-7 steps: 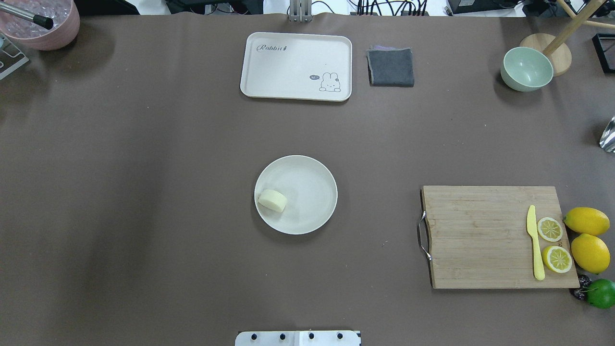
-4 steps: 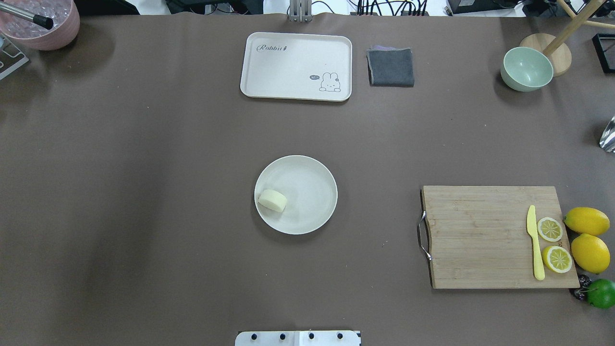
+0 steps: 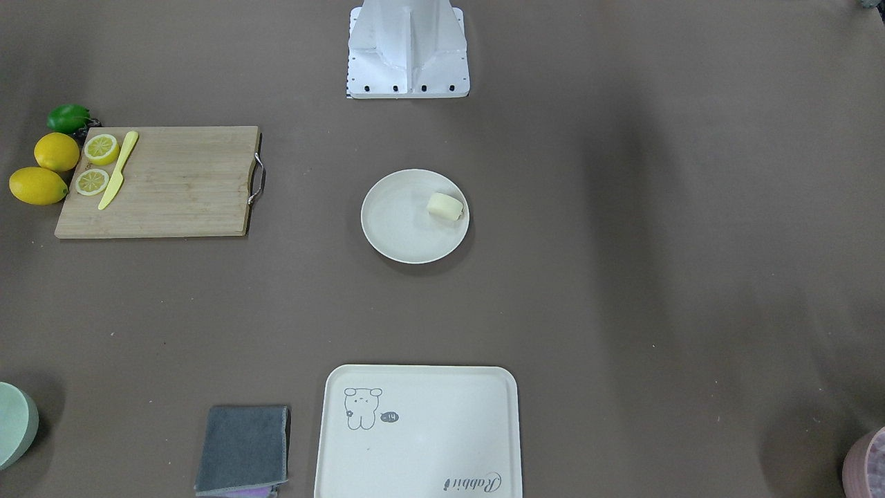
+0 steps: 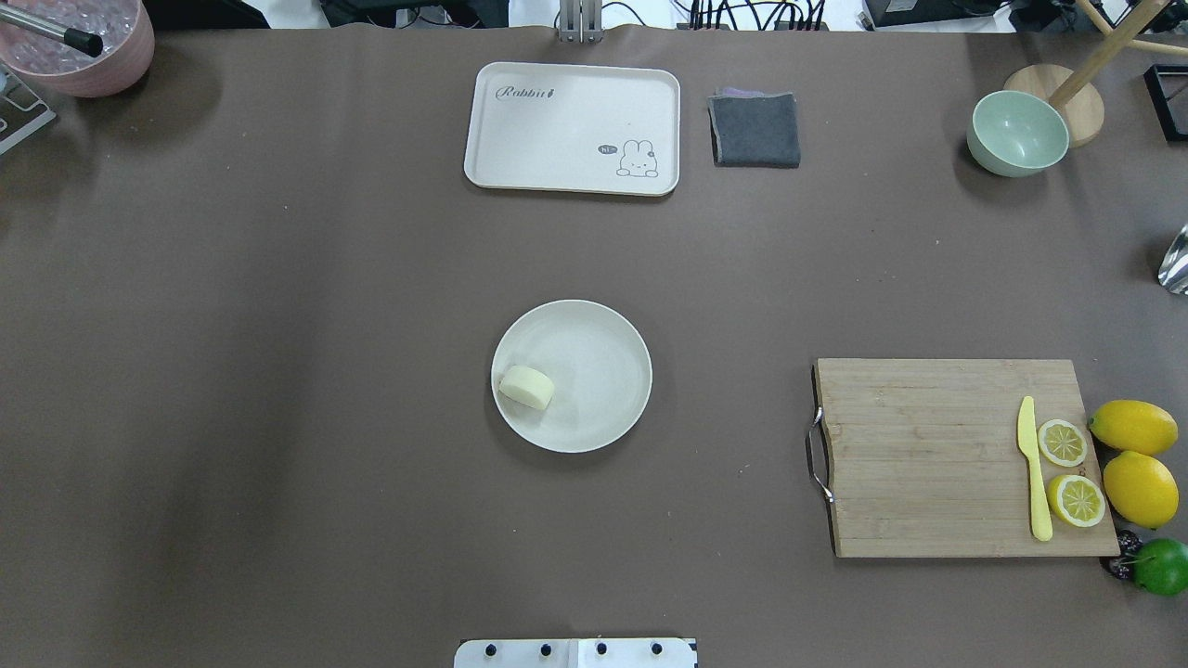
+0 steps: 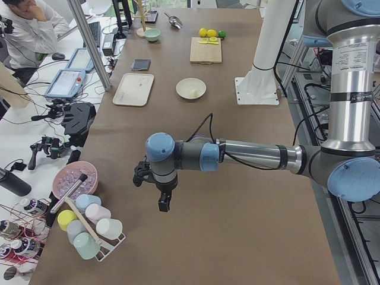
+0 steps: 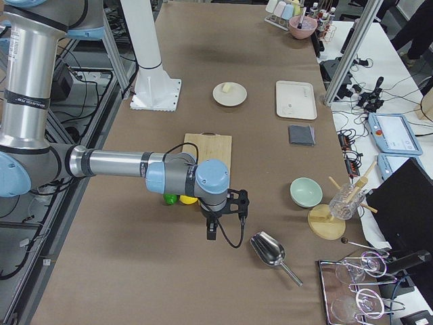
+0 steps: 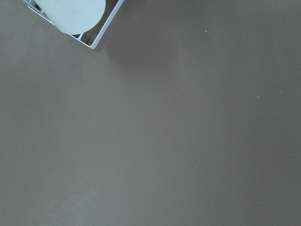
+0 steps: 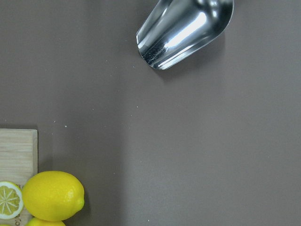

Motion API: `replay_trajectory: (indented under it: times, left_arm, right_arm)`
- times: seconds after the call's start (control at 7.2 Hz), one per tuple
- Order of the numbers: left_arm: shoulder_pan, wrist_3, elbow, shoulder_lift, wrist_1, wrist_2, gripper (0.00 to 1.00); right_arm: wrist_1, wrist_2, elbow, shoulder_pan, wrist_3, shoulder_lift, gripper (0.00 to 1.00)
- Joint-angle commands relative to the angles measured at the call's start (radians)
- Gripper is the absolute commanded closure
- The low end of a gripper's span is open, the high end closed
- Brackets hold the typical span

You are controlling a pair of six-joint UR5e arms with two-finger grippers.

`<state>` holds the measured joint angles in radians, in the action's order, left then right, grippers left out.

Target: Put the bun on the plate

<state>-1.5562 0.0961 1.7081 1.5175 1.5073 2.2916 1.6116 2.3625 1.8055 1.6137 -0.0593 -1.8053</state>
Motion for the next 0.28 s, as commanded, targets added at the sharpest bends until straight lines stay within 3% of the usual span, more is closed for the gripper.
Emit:
replay_trajectory:
  times: [0.0,0.14]
  left_arm:
    - [-0.001,0.001,-0.002,-0.002,0.001,0.0,0.02]
    - [-0.001,0.001,-0.002,0.0,0.001,-0.001,0.02]
  right_arm:
    - [0.001,-0.002,0.0,0.0,-0.001,0.0,0.0]
    - [0.001,-0.002,0.0,0.0,-0.001,0.0,0.0]
